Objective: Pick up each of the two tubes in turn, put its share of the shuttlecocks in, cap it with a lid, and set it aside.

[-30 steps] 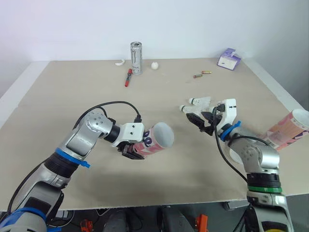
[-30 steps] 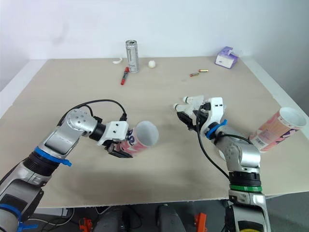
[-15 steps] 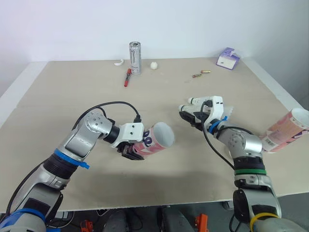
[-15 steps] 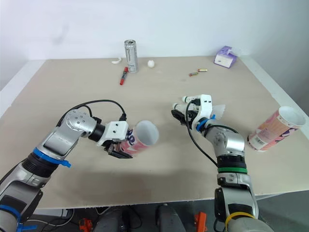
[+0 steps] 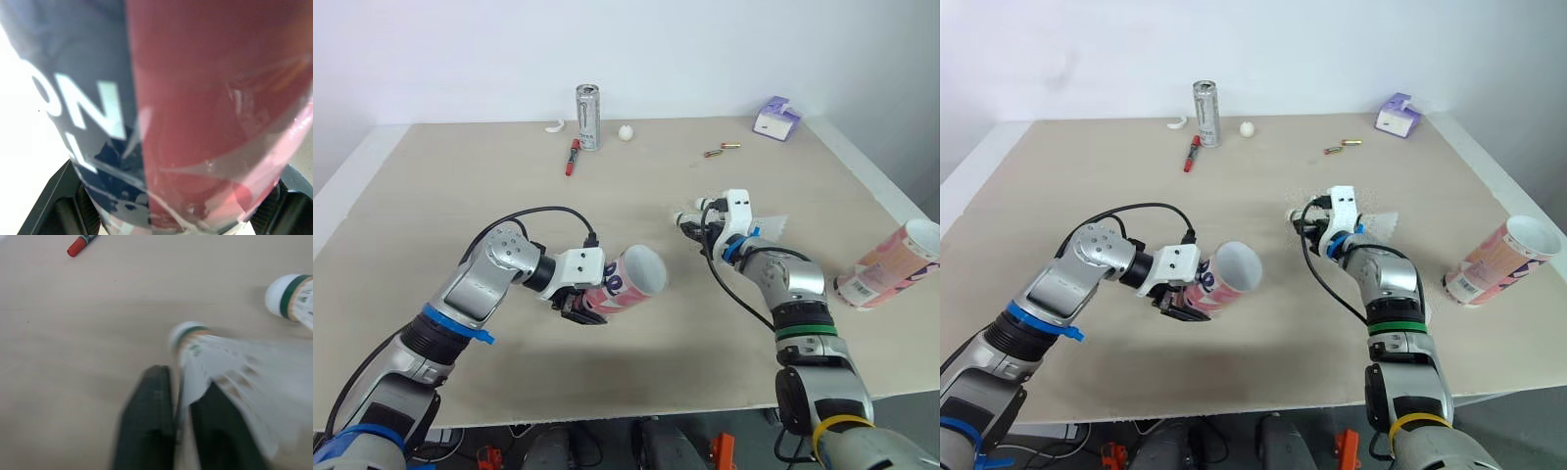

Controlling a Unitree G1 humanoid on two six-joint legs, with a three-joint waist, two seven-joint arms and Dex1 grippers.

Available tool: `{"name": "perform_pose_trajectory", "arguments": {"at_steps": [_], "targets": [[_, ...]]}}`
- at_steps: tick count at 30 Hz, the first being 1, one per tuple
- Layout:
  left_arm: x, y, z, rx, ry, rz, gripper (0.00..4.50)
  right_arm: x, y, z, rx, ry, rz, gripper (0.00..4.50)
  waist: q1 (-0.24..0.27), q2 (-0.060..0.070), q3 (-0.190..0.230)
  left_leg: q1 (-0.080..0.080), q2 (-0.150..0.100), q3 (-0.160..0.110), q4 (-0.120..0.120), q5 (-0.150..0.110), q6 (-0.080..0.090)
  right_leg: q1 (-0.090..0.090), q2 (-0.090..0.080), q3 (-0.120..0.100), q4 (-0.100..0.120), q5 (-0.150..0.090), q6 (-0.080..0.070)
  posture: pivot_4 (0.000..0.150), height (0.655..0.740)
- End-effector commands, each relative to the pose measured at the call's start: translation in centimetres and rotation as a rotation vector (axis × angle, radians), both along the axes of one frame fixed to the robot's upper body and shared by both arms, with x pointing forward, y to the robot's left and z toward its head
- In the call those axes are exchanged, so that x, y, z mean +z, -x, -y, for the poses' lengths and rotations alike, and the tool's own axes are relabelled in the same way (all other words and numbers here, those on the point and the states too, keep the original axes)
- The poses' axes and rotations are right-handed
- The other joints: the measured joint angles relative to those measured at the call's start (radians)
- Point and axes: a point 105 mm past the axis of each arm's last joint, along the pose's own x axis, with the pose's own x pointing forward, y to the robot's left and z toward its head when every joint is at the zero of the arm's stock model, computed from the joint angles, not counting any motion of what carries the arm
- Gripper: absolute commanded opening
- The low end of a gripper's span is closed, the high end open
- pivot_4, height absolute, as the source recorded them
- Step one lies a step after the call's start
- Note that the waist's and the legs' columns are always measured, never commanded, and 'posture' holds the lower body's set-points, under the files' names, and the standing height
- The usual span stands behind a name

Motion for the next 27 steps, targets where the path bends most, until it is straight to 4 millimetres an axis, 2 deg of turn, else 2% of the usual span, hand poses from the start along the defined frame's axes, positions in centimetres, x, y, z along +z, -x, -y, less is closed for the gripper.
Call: {"name": "perform_pose_trajectory", "arguments": {"at_steps": [1, 4, 8, 11, 13, 15, 16, 18, 21, 27], "targets": [[-1.7, 0.7, 0.1, -0.007, -0.033, -0.060, 3.36, 2.4, -0.1, -0.8, 0.040, 0.010, 0.085, 0.04, 0.000, 0.000, 0.000, 0.000, 0.000, 0.000, 0.000, 0.000, 0.000, 0.000, 0.000, 0.000, 0.000, 0.000, 0.000, 0.150, 0.7400], [-1.8, 0.7, 0.1, -0.007, -0.032, -0.063, 3.36, 3.0, 0.2, -1.0, 0.055, 0.012, 0.110, 0.04, 0.000, 0.000, 0.000, 0.000, 0.000, 0.000, 0.000, 0.000, 0.000, 0.000, 0.000, 0.000, 0.000, 0.000, 0.000, 0.150, 0.7400], [-2.0, 0.5, 0.2, 0.001, -0.028, -0.075, 3.36, 6.0, 1.7, -1.2, 0.108, 0.079, 0.240, 0.04, 0.001, 0.000, 0.000, 0.000, 0.000, 0.000, 0.000, 0.000, 0.000, 0.000, 0.000, 0.001, 0.000, 0.000, 0.000, 0.150, 0.7400], [-2.0, 0.4, 0.1, 0.012, -0.022, -0.085, 3.36, 8.8, 3.5, -1.1, 0.161, 0.168, 0.356, 0.04, 0.004, 0.000, 0.000, 0.000, -0.001, 0.000, 0.000, 0.000, 0.000, 0.000, -0.001, 0.000, 0.000, 0.000, 0.001, 0.150, 0.7400], [-2.0, 0.3, 0.0, 0.022, -0.017, -0.096, 3.36, 12.0, 6.0, -0.8, 0.256, 0.346, 0.526, 0.04, 0.005, 0.000, 0.000, -0.001, -0.001, -0.001, 0.000, 0.000, 0.000, 0.000, -0.001, 0.001, 0.000, -0.001, 0.002, 0.150, 0.7400], [-2.0, 0.2, 0.0, 0.034, -0.012, -0.112, 3.36, 13.8, 8.9, -1.3, 0.401, 0.540, 0.663, 0.04, 0.009, 0.001, 0.000, -0.001, -0.002, 0.000, 0.000, 0.000, 0.000, 0.000, -0.002, 0.001, 0.000, -0.001, 0.002, 0.150, 0.7400], [-2.0, 0.1, 0.0, 0.043, -0.009, -0.118, 3.36, 14.3, 11.0, -1.9, 0.525, 0.627, 0.726, 0.04, 0.011, 0.001, 0.000, -0.001, -0.003, 0.000, 0.000, -0.001, 0.001, 0.000, -0.002, 0.001, 0.000, -0.002, 0.003, 0.150, 0.7400], [-1.9, -0.2, 0.1, 0.065, 0.000, -0.126, 3.36, 14.4, 13.9, -2.5, 0.698, 0.759, 0.791, 0.04, 0.014, 0.000, -0.001, -0.001, -0.004, -0.001, 0.000, -0.003, 0.004, 0.000, -0.002, 0.001, 0.000, -0.004, 0.004, 0.150, 0.7400], [-1.6, -0.8, 0.3, 0.100, 0.012, -0.135, 3.36, 13.7, 16.3, -2.7, 0.866, 0.907, 0.832, 0.04, 0.015, 0.001, -0.001, 0.001, -0.003, -0.002, 0.000, -0.004, 0.005, 0.003, -0.002, 0.000, -0.001, -0.005, 0.004, 0.150, 0.7400], [-1.5, -0.9, 0.5, 0.105, 0.011, -0.129, 3.36, 13.9, 17.5, -4.1, 0.973, 0.947, 0.907, 0.04, 0.014, 0.000, -0.001, 0.004, -0.004, 0.002, 0.003, -0.002, 0.006, 0.004, -0.004, 0.003, -0.001, -0.003, 0.002, 0.150, 0.7400]]}}
